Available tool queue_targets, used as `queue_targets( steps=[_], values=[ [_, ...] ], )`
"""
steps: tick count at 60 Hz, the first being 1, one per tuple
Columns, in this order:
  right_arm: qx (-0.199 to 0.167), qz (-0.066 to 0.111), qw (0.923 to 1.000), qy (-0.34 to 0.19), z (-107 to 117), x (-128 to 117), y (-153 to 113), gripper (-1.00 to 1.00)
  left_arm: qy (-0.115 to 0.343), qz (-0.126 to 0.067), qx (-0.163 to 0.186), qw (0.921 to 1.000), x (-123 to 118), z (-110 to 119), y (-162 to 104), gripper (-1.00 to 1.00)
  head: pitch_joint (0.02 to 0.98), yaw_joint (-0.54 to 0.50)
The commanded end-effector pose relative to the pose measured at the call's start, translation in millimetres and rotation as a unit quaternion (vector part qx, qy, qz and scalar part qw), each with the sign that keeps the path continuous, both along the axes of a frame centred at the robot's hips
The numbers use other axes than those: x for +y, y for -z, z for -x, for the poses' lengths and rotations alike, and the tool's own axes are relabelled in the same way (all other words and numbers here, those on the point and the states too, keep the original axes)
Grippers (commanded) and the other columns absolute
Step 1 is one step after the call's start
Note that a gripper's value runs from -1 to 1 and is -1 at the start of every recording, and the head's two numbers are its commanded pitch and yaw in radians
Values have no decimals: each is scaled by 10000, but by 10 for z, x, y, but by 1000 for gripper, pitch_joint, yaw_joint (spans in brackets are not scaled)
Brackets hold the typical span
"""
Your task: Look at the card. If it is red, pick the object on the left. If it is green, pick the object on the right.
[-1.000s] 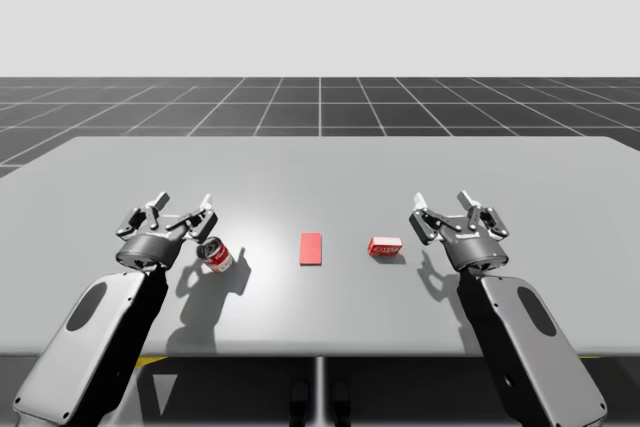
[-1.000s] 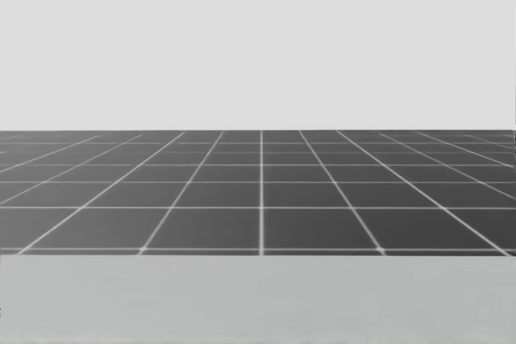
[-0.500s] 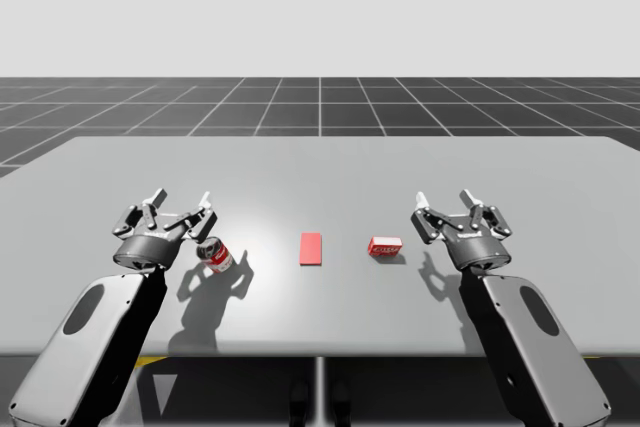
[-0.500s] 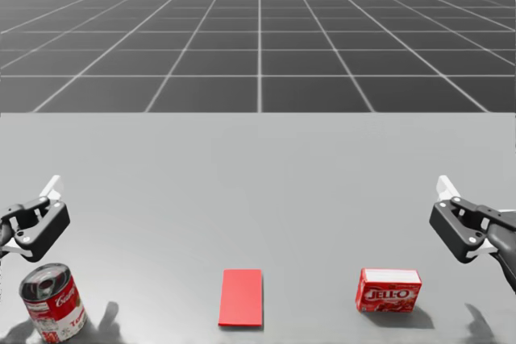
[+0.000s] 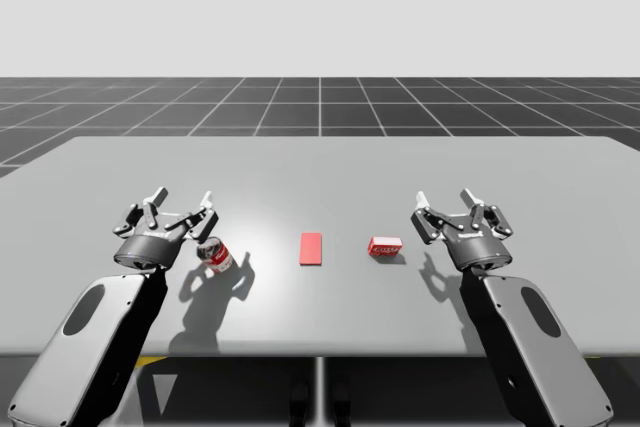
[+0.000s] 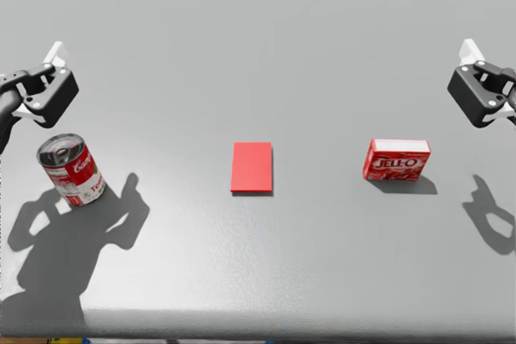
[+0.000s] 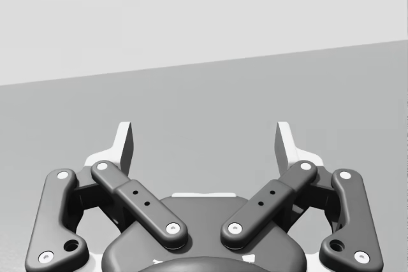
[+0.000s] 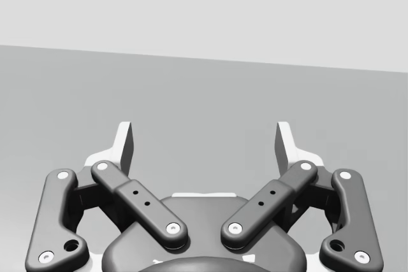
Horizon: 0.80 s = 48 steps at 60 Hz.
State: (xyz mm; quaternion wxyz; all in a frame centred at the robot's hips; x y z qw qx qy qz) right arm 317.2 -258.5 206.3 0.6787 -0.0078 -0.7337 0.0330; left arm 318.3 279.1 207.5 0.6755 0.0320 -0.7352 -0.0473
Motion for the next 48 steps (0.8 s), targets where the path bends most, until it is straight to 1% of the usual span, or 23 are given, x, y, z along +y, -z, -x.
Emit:
queue_targets(
  steps=[1,15,21,25,27,33,41,48],
  values=[
    [-3,-2,10000,1,4,2,-6,-1000,21,-8,-19,10000,-19,5,-11,-1000,846,31],
    [-9,2,10000,-2,10,0,-13,-1000,28,-12,-19,10000,-28,10,-16,-1000,851,42],
    [-5,12,10000,-12,14,2,-13,-1000,28,-22,-16,10000,-30,10,-13,-1000,852,78],
    [-2,12,10000,-18,17,5,-13,-1000,30,-23,-11,10000,-33,10,-12,-1000,854,132],
    [0,13,10000,-19,17,6,-12,-1000,30,-23,-10,10000,-33,10,-11,-1000,854,141],
    [11,18,10000,-30,19,14,-7,-1000,36,-21,3,10000,-42,14,-7,-1000,857,240],
    [-6,12,10000,-22,19,34,-1,-1000,31,-23,5,10000,-54,22,-7,-1000,865,338],
    [-30,-10,10000,-14,19,33,-4,-1000,42,-9,7,10000,-58,25,-14,-1000,870,405]
  ],
)
